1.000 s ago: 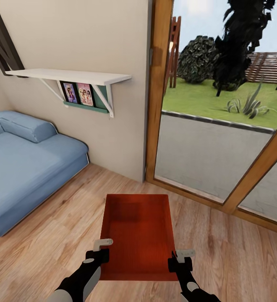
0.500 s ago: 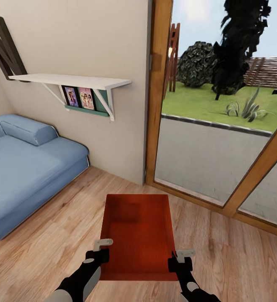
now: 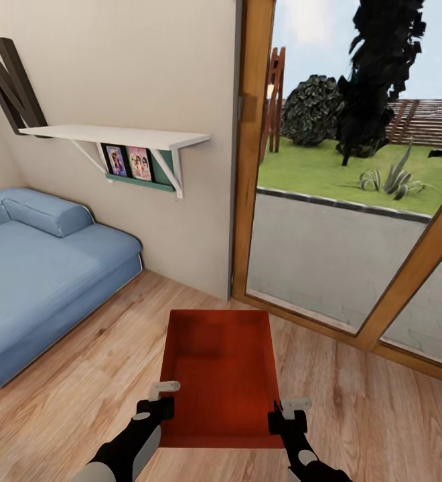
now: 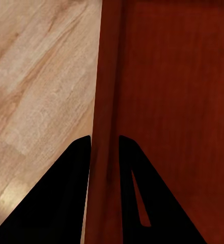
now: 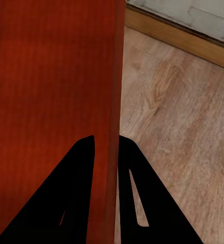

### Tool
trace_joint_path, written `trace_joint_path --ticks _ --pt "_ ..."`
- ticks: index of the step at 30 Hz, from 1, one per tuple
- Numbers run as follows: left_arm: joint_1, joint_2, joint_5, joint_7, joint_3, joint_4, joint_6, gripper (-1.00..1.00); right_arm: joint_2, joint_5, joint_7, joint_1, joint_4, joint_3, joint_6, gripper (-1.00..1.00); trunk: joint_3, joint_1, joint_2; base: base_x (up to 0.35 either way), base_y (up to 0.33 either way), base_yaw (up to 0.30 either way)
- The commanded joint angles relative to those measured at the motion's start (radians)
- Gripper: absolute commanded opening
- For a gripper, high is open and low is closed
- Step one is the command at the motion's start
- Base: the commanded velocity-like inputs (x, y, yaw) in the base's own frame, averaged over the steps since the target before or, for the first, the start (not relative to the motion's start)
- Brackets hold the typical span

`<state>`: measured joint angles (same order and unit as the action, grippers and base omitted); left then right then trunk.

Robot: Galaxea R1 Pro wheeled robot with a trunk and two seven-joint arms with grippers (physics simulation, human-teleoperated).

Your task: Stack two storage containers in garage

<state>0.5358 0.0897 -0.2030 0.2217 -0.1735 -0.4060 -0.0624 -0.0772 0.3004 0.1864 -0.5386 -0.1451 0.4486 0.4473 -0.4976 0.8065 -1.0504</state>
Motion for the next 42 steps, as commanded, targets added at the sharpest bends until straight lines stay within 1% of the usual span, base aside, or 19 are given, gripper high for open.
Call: trace_joint_path --ticks 1,42 --pt "0.0 -0.001 0.003 0.017 0.0 -0.002 -0.007 -1.0 -0.001 -0.004 0.005 -0.001 -0.002 -0.042 0.002 -1.0 0.001 0.0 -0.001 0.0 0.0 0.0" --pt "0.0 -0.001 0.002 0.017 -0.002 0.013 -0.008 -1.0 -0.001 -0.004 0.005 -0.001 -0.002 -0.042 0.002 -1.0 0.067 0.0 -0.001 0.0 0.0 0.0"
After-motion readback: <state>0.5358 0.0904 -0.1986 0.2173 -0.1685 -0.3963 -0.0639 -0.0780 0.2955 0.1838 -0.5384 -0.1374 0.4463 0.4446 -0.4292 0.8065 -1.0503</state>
